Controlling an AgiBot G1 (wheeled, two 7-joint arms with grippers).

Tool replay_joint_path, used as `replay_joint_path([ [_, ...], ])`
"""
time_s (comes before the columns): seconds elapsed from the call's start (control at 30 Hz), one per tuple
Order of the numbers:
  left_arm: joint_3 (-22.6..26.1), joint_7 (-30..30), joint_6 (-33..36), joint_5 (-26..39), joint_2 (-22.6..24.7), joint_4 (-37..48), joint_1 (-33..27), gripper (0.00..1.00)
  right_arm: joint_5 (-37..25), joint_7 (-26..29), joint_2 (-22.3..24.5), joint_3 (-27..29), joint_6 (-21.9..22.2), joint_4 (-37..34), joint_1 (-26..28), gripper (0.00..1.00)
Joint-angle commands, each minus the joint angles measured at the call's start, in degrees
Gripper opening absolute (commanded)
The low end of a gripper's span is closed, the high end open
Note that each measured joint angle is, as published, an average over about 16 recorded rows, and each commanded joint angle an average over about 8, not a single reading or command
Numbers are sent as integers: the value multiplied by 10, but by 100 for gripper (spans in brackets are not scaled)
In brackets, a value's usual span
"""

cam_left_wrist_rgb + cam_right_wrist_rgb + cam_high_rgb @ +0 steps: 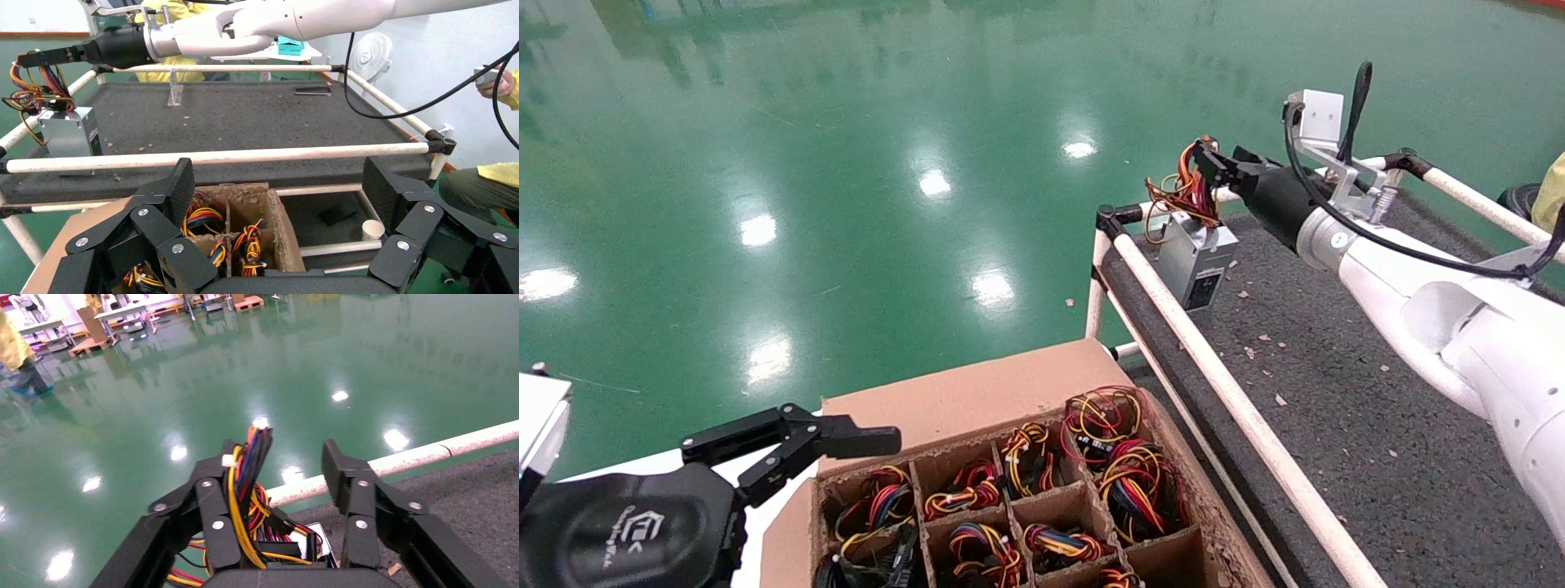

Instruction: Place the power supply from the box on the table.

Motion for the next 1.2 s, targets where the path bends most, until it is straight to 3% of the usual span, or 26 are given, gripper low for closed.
replay_joint_path([
  [0.03, 0, 0, 0, 0, 0, 0, 0, 100, 0, 0, 0, 0, 0, 0, 0, 100],
  [0.3, 0, 0, 0, 0, 0, 0, 0, 100, -4, 8, 8, -3, -13, -5, 7, 100],
  [0.9, 0, 0, 0, 0, 0, 0, 0, 100, -21, 50, 29, -14, -93, -27, 44, 100],
  [1.2, 0, 0, 0, 0, 0, 0, 0, 100, -9, 68, 64, -15, -141, 44, 4, 100],
])
